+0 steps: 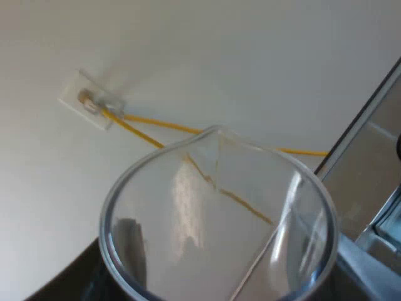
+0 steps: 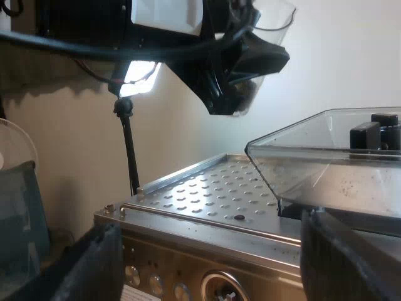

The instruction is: Pour the beans into the coffee machine

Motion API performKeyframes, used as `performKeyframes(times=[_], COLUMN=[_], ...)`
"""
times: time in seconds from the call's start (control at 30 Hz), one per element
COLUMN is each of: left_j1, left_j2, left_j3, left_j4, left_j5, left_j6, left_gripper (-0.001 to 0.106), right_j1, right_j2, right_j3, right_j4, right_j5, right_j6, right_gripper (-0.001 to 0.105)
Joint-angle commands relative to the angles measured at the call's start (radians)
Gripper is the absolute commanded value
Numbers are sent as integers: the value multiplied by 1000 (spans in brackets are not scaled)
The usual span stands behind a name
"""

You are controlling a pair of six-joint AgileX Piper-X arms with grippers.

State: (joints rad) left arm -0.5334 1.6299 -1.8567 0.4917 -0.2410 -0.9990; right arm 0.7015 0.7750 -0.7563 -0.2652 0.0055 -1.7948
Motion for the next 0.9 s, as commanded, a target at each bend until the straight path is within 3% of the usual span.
performKeyframes(times=[0.03, 0.57, 0.9], left_j1=[-10, -22, -22], left_j2=[0, 28, 28], left_j3=[-12, -12, -12], left_j4=[-26, -49, -52], left_j5=[-17, -12, -9], left_j6=[119, 582, 721], left_gripper=[37, 37, 37], right_j1=[4, 4, 4], right_j2=[-8, -8, -8], right_j3=[-8, -8, -8], right_j4=[-7, -7, -7], right_j5=[1, -5, -5], right_j6=[4, 3, 4], right_gripper=[62, 62, 62])
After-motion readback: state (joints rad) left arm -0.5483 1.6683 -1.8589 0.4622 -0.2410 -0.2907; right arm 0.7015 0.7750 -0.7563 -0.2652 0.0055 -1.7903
